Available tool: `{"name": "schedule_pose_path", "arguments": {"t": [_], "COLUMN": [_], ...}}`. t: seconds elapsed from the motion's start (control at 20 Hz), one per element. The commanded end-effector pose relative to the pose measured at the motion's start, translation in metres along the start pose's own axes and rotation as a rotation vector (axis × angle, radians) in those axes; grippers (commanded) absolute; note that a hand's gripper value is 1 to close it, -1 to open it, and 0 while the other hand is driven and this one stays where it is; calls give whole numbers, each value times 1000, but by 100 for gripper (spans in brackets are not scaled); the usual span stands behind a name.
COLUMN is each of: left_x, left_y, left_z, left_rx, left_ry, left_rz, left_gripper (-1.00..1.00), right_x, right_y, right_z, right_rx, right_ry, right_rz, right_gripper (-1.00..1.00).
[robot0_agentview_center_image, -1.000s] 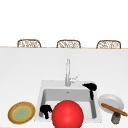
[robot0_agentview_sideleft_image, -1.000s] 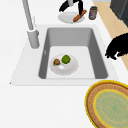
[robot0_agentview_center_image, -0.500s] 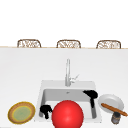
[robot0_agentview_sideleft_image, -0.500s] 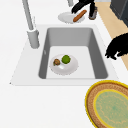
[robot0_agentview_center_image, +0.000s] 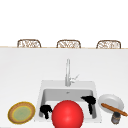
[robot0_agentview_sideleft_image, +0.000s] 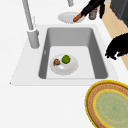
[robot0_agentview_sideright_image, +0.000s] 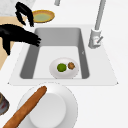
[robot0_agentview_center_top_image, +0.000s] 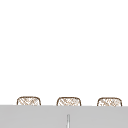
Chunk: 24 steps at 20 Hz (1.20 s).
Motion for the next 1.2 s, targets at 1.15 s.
{"name": "schedule_pose_path", "arguments": {"t": [1.15], "left_x": [0], "left_y": [0], "left_z": [0], "left_rx": [0], "left_ry": [0], "left_rz": [0], "left_gripper": [0], "right_x": [4], "right_y": [48], "right_z": [53], "right_rx": [132], "right_ry": [9], "right_rz": [-34], "right_gripper": [-100]}}
